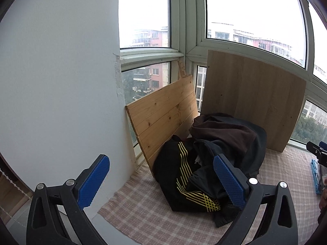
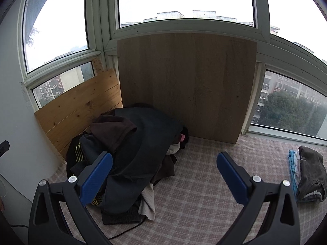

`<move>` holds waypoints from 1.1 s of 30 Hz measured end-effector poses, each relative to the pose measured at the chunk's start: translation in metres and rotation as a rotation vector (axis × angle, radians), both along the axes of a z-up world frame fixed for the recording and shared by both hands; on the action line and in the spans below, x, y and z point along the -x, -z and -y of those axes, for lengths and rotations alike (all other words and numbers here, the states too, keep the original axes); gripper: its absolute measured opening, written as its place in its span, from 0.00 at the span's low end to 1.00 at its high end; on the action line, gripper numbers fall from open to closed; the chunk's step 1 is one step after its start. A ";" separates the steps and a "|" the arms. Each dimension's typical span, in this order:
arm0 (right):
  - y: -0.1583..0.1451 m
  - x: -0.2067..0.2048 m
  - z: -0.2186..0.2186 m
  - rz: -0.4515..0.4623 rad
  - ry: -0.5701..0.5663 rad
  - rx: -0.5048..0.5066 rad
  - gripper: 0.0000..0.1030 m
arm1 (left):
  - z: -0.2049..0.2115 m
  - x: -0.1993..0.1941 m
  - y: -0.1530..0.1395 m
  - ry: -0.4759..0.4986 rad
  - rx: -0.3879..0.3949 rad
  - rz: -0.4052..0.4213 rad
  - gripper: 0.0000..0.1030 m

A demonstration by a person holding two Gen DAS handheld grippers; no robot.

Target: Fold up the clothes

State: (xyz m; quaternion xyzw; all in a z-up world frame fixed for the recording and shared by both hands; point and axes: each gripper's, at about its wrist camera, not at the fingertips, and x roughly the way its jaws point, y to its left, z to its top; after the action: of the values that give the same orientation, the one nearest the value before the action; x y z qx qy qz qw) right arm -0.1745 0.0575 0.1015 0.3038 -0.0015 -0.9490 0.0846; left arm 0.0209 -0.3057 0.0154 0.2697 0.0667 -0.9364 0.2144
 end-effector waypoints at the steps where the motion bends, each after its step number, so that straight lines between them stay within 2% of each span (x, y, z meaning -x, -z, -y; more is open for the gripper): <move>1: 0.004 0.006 -0.003 0.010 0.000 0.010 1.00 | -0.001 0.005 0.003 0.007 -0.007 0.002 0.99; 5: 0.024 0.034 -0.008 0.024 0.028 0.019 1.00 | -0.006 0.032 0.015 0.047 -0.050 0.017 0.99; 13: 0.080 0.121 -0.001 0.168 0.026 0.074 1.00 | -0.027 0.081 0.030 0.121 -0.031 0.080 0.99; 18: 0.098 0.169 0.025 0.161 -0.005 0.017 1.00 | -0.029 0.102 0.039 0.125 -0.030 0.114 0.99; 20: 0.111 0.189 0.037 0.200 -0.015 -0.021 1.00 | -0.027 0.108 0.043 0.116 -0.035 0.125 0.99; 22: 0.127 0.209 0.044 0.273 -0.046 0.002 1.00 | -0.025 0.114 0.047 0.106 -0.045 0.137 0.99; 24: 0.139 0.219 0.043 0.334 -0.071 0.091 1.00 | -0.023 0.117 0.049 0.099 -0.048 0.145 0.99; 25: 0.140 0.218 0.041 0.330 -0.100 0.158 0.91 | -0.022 0.118 0.050 0.096 -0.048 0.147 0.99; 26: 0.140 0.216 0.040 0.327 -0.128 0.225 0.65 | -0.021 0.119 0.051 0.092 -0.048 0.149 0.99; 27: 0.141 0.215 0.038 0.323 -0.155 0.289 0.47 | -0.020 0.119 0.051 0.087 -0.048 0.151 0.99; 28: 0.137 0.213 0.043 0.315 -0.155 0.245 0.33 | -0.019 0.119 0.050 0.082 -0.048 0.150 0.99; 30: 0.129 0.207 0.053 0.298 -0.172 0.181 0.20 | -0.016 0.117 0.048 0.070 -0.045 0.145 0.99; 31: 0.124 0.204 0.057 0.289 -0.190 0.161 0.10 | -0.014 0.115 0.046 0.064 -0.044 0.140 0.99; 33: 0.110 0.192 0.065 0.275 -0.239 0.199 0.09 | -0.011 0.111 0.042 0.054 -0.043 0.130 0.99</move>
State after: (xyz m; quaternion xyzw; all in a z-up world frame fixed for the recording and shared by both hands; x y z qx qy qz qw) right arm -0.3665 -0.0073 -0.0087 0.4188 -0.0706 -0.8769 0.2250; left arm -0.0902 -0.2944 -0.0263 0.3359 0.0653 -0.9208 0.1873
